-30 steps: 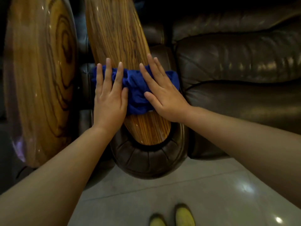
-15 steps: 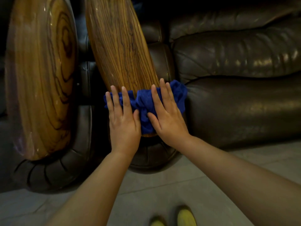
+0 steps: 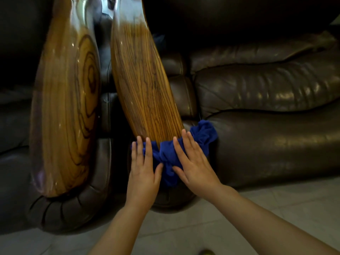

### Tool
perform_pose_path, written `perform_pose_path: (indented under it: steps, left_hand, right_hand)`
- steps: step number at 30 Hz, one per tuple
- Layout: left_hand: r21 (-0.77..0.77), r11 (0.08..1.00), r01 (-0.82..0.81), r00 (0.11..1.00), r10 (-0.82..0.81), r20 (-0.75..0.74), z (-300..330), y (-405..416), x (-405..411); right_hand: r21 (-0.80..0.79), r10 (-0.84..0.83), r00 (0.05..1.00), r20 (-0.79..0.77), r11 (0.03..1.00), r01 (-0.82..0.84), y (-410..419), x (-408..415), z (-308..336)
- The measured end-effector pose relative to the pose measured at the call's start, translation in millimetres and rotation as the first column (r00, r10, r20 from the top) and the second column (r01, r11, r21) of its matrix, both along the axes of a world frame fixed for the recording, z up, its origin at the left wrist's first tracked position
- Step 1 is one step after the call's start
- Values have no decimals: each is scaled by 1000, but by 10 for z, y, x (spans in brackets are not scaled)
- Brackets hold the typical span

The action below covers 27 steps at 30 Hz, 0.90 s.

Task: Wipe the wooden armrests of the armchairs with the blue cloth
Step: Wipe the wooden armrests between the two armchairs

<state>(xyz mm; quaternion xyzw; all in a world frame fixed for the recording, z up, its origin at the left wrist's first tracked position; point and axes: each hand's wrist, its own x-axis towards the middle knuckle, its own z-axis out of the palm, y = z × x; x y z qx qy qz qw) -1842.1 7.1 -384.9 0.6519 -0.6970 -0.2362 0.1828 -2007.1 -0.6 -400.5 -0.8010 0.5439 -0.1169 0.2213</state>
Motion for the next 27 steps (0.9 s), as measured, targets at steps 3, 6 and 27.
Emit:
perform_pose_path:
  steps: [3, 6, 27]
  left_hand:
    - [3, 999, -41, 992, 40, 123, 155, 25, 33]
    - [-59, 969, -238, 960, 244, 138, 291, 121, -28]
    - [-193, 969, -153, 982, 171, 78, 201, 146, -94]
  right_hand:
    - [15, 13, 999, -36, 1000, -13, 33, -50, 84]
    - [-45, -203, 979, 28, 978, 204, 130, -2, 195]
    - [-178, -219, 963, 158, 953, 246, 87, 56, 373]
